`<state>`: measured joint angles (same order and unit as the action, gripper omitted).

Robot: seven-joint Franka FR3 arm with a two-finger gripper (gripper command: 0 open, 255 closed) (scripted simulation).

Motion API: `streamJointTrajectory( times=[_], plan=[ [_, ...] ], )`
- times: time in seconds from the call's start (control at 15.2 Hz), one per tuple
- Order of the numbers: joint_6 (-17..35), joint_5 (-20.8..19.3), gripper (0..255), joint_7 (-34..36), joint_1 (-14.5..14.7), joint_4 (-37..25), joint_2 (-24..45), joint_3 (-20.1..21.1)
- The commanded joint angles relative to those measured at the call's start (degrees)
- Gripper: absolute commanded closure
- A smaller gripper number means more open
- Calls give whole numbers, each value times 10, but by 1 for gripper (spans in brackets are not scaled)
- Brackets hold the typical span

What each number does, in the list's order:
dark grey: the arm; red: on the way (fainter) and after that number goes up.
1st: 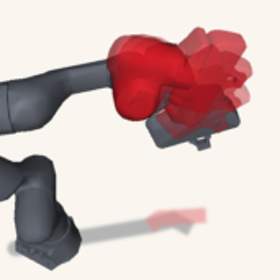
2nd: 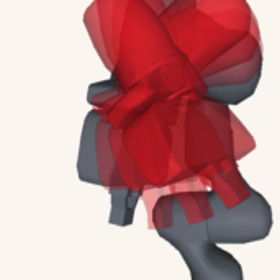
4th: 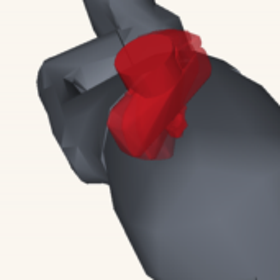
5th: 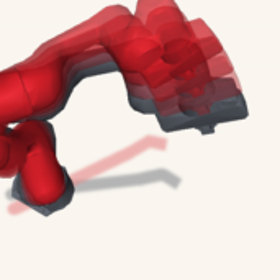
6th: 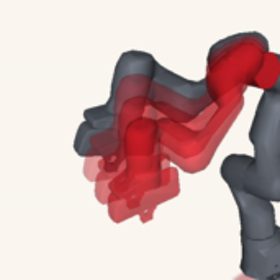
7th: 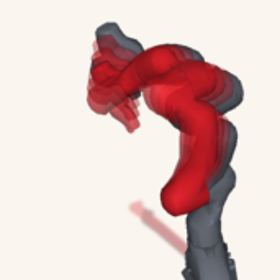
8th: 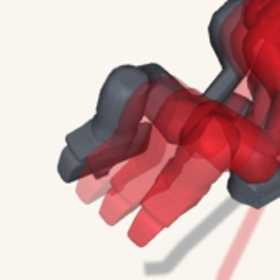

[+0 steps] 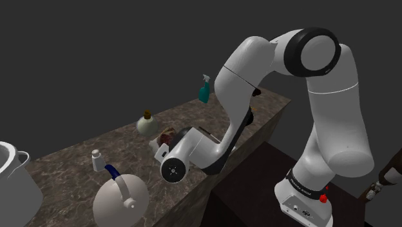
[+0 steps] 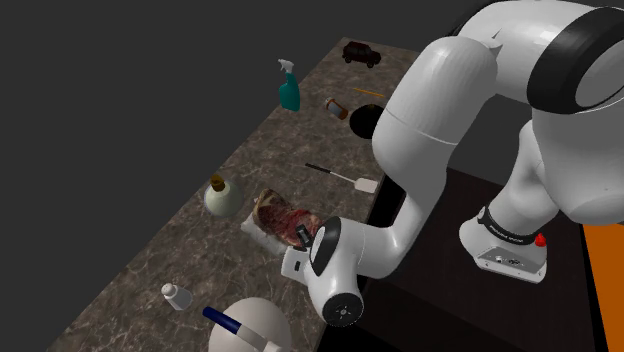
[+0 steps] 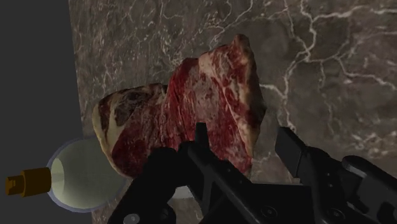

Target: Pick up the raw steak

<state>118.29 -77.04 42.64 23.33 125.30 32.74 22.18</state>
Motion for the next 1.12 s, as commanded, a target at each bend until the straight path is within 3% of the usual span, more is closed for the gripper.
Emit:
streamJointTrajectory(
  times=[0.0,0.53,1.06],
  plan=[
    [0,-1,255,1,0,0,1,0],
    [0,0,255,0,0,-1,1,0],
    [-4,38,255,-42,-13,23,-62,18]
  ],
)
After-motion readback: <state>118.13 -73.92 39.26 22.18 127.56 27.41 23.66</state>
